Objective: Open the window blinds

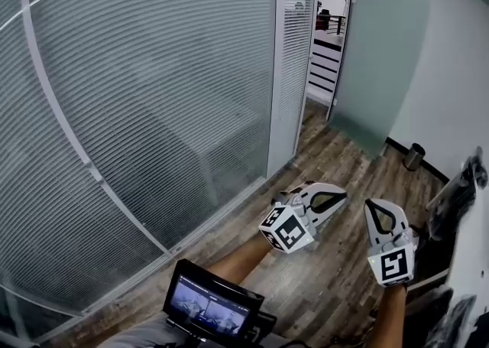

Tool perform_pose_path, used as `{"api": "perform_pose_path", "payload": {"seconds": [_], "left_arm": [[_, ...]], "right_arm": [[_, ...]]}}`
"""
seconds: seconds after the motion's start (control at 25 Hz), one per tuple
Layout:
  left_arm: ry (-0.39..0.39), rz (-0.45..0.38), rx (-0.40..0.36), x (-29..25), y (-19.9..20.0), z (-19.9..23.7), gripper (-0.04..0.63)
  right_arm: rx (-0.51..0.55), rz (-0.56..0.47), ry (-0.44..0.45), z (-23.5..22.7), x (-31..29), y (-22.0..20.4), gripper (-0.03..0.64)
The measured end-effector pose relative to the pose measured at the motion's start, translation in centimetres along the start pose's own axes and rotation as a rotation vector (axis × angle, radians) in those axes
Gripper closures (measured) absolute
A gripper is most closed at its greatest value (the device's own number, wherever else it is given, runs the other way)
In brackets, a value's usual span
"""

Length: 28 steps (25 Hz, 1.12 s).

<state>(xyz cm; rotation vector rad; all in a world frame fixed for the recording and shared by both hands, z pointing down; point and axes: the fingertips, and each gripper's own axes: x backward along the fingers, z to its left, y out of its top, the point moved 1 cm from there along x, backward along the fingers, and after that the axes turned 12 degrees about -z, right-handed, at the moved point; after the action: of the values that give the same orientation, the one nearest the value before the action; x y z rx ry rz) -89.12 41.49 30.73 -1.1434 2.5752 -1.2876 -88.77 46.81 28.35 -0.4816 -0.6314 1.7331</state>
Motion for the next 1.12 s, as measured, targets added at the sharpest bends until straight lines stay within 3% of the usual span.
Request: {"api": "perform_pose_path", "payload": {"seconds": [0.2, 0.44, 0.64, 1.12], "left_arm": [[-0.014, -0.005, 0.021, 1.9, -1.3, 1.1, 0.591], [-0.019, -0.014, 0.056, -0.1, -4.6, 1.1, 0.591], [-0.053, 0.004, 0.072, -4.1, -9.7, 1.9, 0.591], [-0.066, 0.083, 0.054, -20.5, -20.2, 5.0, 0.591]], "right_arm": [[0.037, 0.013, -0.027, 1.0, -0.9, 1.3, 0.614], [0.043, 0.044, -0.051, -0.1, -0.5, -1.6, 0.614], [0.009, 0.06, -0.053, -2.9, -2.3, -7.3, 0.614], [-0.018, 0.006, 0.004, -14.3, -3.4, -23.5, 0.614]]}}
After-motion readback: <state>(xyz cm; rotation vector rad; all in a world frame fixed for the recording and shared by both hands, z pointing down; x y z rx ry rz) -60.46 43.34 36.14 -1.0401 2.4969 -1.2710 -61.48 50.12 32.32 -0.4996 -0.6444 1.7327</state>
